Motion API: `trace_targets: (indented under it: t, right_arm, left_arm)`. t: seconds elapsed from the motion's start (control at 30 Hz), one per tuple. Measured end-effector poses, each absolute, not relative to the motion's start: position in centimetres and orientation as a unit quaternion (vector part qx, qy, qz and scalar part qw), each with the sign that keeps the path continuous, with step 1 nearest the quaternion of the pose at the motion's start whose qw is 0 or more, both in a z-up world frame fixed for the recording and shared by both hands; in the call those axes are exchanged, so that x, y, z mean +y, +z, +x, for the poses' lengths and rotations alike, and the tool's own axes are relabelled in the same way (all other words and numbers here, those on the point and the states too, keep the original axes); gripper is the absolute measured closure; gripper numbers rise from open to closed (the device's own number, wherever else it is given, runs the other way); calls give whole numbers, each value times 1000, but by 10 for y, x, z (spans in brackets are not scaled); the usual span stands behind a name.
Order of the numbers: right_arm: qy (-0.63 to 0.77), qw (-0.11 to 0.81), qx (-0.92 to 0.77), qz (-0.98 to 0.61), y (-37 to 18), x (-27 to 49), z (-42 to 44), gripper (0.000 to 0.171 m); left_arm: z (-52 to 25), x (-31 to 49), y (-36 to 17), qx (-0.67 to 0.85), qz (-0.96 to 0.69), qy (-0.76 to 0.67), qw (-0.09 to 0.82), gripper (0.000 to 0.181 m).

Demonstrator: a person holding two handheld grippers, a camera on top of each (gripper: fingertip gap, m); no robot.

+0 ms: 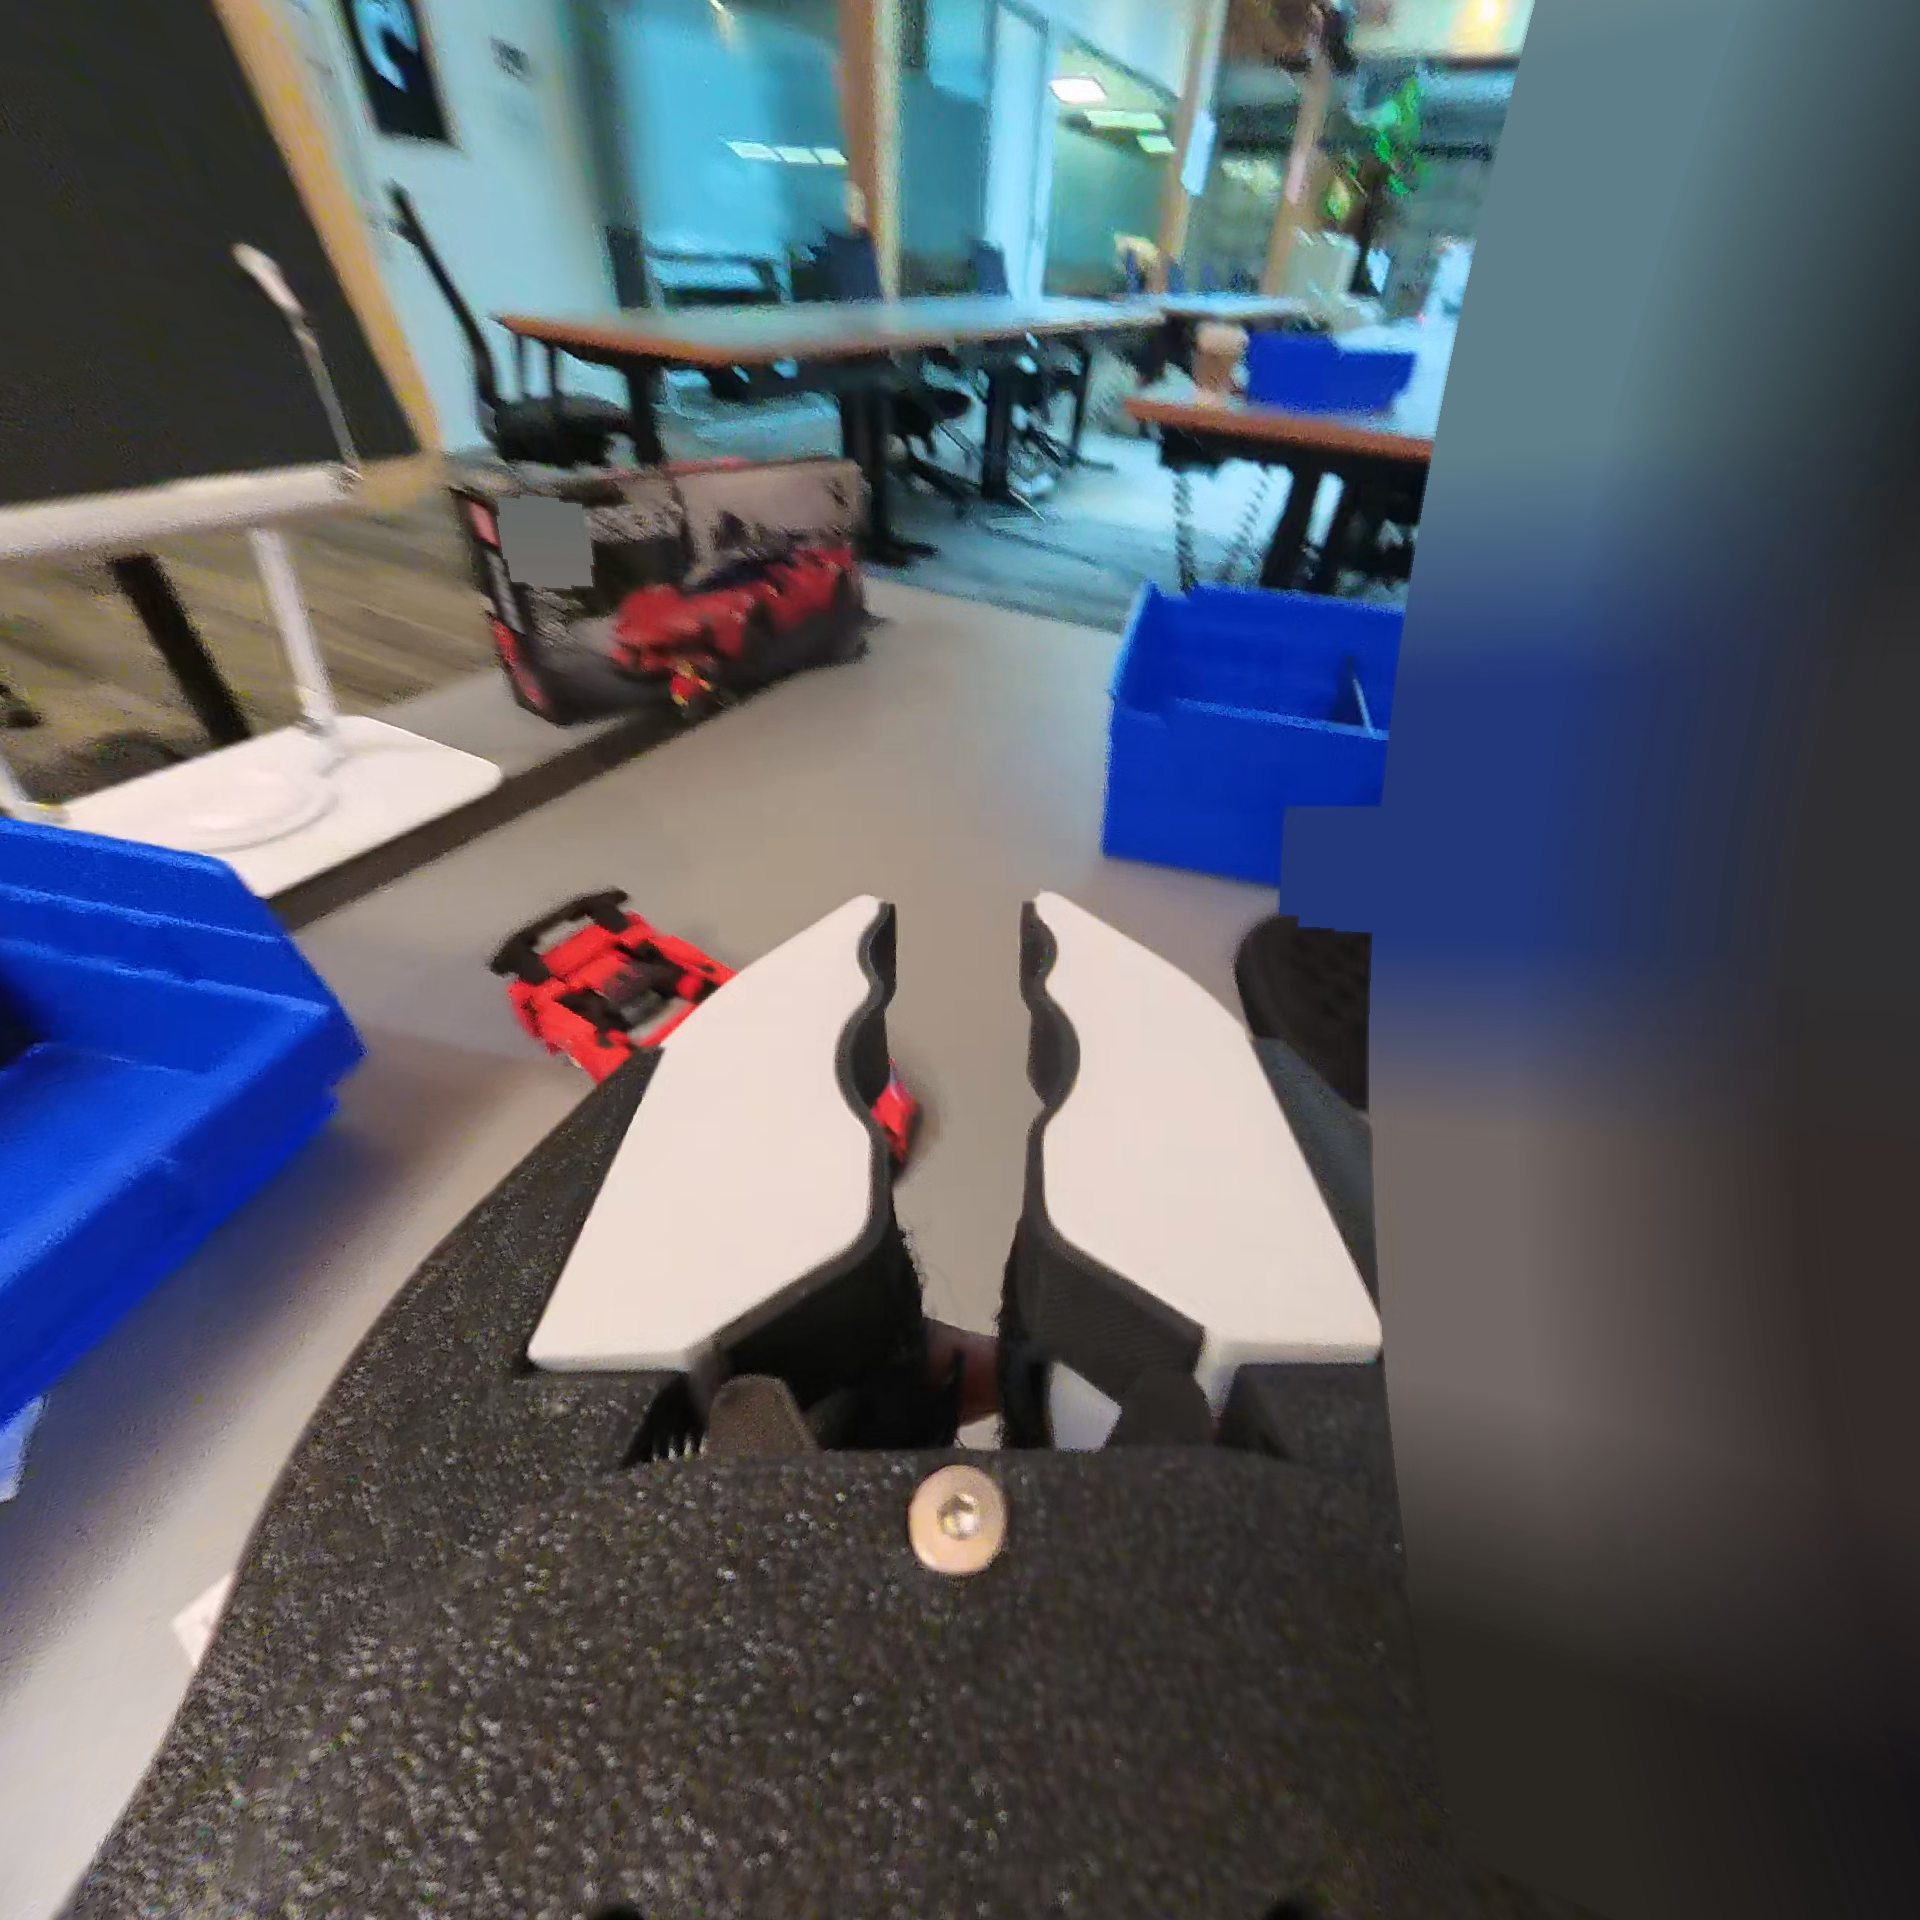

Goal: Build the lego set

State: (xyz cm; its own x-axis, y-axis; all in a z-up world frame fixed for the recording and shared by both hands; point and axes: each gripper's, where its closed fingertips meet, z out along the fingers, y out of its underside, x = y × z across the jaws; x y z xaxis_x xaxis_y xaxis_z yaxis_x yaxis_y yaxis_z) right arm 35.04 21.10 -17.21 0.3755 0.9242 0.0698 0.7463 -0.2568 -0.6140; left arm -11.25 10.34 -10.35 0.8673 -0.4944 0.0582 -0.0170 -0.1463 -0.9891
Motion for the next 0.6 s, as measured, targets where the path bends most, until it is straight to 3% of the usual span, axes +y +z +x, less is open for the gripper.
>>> trace_targets:
  t: [0.23, 0.43, 0.6]
  right_arm:
    - [149, 190, -563, -791, -212, 223, 362, 159]
    - [105, 167, -570, -797, -230, 232, 366, 161]
    - [188, 200, -611, -743, -229, 219, 307, 161]
  left_arm:
    - [-137, 123, -83, 100, -711, -139, 682, 163]
    - [-148, 136, -83, 95, -726, -106, 673, 163]
    - [-147, 144, -88, 94, -731, -110, 667, 163]
